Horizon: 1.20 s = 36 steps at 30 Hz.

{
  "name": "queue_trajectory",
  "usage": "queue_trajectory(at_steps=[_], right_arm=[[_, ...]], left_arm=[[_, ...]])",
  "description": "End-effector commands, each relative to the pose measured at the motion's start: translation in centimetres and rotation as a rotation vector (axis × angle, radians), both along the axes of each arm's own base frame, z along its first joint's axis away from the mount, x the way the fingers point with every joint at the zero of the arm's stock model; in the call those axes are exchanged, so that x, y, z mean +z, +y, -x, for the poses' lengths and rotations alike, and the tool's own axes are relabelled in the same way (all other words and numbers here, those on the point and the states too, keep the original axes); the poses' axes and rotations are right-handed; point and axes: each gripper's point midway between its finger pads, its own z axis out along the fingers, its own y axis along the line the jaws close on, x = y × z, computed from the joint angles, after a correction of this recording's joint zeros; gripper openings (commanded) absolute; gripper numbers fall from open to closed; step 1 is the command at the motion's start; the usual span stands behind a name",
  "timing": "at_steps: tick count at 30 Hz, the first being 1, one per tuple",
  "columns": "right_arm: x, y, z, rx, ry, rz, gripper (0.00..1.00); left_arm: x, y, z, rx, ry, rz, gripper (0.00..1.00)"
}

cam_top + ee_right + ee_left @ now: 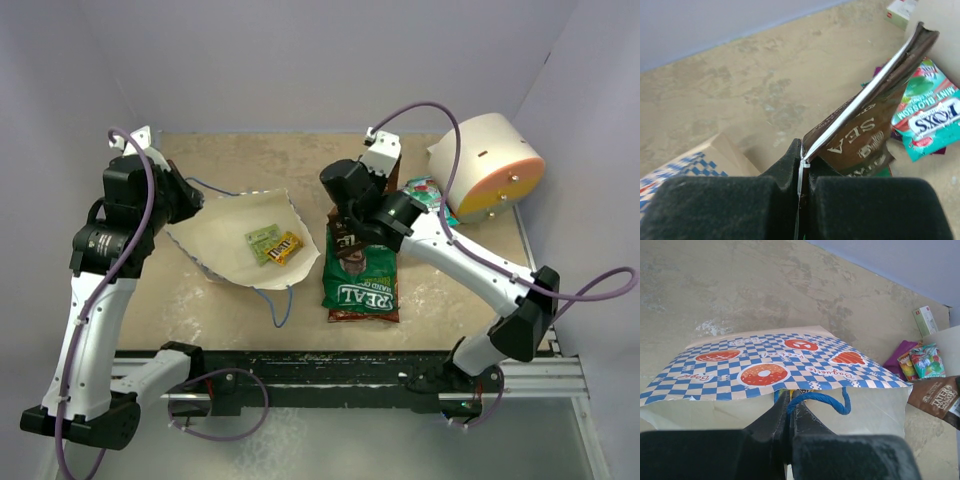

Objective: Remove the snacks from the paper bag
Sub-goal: Place the snack at the center of the board.

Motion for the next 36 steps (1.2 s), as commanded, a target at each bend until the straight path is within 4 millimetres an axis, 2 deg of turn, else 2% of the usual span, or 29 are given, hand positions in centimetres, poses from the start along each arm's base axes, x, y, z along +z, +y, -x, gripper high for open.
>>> queue_trajectory(at_steps=[1, 5, 9, 11, 16, 22, 24, 27, 31, 36], right_arm=[[-0.2, -1.9, 0.7, -0.147, -0.009, -0.089, 0.00], [-2.0, -2.2, 0.7, -0.172, 0.012, -0.068, 0.00], [-1.4, -2.5, 0.6, -0.195, -0.008, -0.069, 0.00], [-1.7, -3.0, 1.0, -0.214, 0.006, -0.068, 0.00], [-6.1, -5.1, 4.3, -0.291, 0.163, -0.085, 0.00], [-12.3, -5.5, 9.2, -0.288, 0.407, -0.174, 0.00], [-13.4, -5.5, 10.2, -0.282, 0.441, -0.221, 0.03], [-14.9, -4.6, 11.1, -0.272, 0.481, -0.316, 0.06], [-18.1, -1.6, 12.8, -0.218, 0.630, -0.438, 0.06], [-19.5, 0.7, 13.3, -0.133, 0.709, -0.447, 0.12]], left_arm=[[2.0, 0.4, 0.2, 0.006, -0.066, -0.017, 0.00], [2.0, 0.4, 0.3, 0.004, -0.069, -0.020, 0.00], [2.3, 0.2, 0.2, -0.008, -0.070, -0.019, 0.00], [2.2, 0.1, 0.3, -0.013, -0.067, -0.018, 0.00], [1.9, 0.1, 0.7, -0.017, -0.058, -0.008, 0.00], [1.3, -0.1, 1.4, -0.023, -0.041, 0.003, 0.00], [1.1, -0.2, 1.5, -0.027, -0.037, 0.012, 0.00], [0.8, -0.5, 1.5, -0.034, -0.028, 0.029, 0.00], [0.5, -1.0, 1.5, -0.048, -0.017, 0.052, 0.00], [0.7, -1.8, 1.8, -0.098, -0.032, 0.070, 0.00]])
